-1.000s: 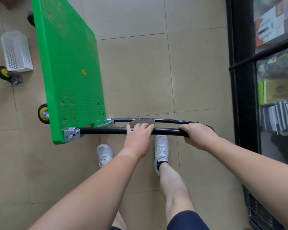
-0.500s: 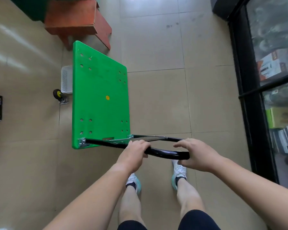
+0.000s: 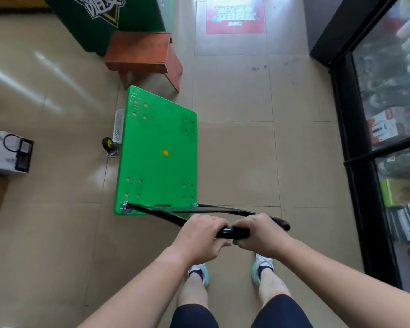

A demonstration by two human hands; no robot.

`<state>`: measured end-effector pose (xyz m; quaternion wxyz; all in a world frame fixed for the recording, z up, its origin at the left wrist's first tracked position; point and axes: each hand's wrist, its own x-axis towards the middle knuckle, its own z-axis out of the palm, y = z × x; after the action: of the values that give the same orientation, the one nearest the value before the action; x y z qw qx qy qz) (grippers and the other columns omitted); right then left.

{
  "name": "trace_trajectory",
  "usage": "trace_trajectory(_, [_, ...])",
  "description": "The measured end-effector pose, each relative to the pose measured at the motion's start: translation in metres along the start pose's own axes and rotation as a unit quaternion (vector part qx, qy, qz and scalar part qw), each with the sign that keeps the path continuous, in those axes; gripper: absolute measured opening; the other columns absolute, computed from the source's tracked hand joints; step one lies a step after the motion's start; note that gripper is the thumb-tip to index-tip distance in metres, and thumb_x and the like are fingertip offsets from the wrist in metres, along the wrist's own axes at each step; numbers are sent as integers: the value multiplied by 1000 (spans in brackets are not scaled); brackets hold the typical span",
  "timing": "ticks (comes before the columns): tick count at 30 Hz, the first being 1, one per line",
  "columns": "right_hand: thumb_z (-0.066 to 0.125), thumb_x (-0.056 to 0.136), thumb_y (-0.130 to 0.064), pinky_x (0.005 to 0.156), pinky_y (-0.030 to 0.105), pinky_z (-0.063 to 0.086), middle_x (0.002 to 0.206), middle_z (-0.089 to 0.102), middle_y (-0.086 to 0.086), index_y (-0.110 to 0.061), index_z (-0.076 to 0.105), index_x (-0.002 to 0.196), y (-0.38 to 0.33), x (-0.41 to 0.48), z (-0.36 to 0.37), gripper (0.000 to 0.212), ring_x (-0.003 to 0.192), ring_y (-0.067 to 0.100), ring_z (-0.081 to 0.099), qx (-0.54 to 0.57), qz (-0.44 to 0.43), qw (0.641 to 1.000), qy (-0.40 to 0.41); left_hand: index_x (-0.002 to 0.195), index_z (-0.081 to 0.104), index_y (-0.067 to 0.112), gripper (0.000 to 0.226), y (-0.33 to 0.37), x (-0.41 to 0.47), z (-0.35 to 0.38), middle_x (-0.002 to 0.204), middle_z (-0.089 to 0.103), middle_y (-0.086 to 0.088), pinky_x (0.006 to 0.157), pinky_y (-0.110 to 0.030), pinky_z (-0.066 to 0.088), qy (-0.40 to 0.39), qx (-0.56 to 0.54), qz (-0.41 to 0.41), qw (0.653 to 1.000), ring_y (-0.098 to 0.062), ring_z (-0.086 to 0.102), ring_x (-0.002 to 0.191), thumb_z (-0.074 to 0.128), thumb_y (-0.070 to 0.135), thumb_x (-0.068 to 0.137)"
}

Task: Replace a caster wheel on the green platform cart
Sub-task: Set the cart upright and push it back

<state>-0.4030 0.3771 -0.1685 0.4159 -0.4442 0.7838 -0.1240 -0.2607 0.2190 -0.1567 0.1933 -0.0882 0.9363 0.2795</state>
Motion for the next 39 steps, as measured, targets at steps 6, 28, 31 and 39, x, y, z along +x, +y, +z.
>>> trace_trajectory(6, [72, 66, -58, 103, 17, 41, 125, 66, -14, -33, 62, 132, -37, 4, -3, 71, 119, 5, 59, 38, 22, 999, 5, 114, 65, 23, 25, -53, -63, -49, 108, 69, 4, 86, -34, 37, 15, 1, -23, 1000, -23, 60, 104, 61, 41, 96])
trace_trajectory(28, [66, 76, -56, 67, 33, 51, 75, 65, -5, -24, 70, 91, -80, -2, 32, 36, 74, 16, 60, 0, 94, 996, 3, 128, 65, 26, 29, -104, -152, -54, 116, 65, 7, 97, -33, 44, 61, 23, -88, 994, -19, 57, 107, 63, 33, 100])
trace_trajectory(31, [65, 76, -57, 66, 31, 50, 77, 66, -6, -24, 69, 88, -82, -22, 33, 36, 76, 16, 60, -13, 99, 995, 23, 132, 62, 27, 31, -91, -162, -44, 120, 63, 8, 97, -31, 45, 46, 8, -100, 994, -18, 56, 111, 62, 32, 101])
trace_trajectory(39, [64, 79, -63, 63, 27, 39, 78, 66, -7, -25, 71, 93, -111, -62, 48, 41, 75, 14, 59, -73, 81, 993, 33, 140, 56, 26, 36, -71, -215, -9, 135, 62, 8, 102, -29, 44, 23, -6, -147, 989, -16, 56, 125, 57, 25, 104])
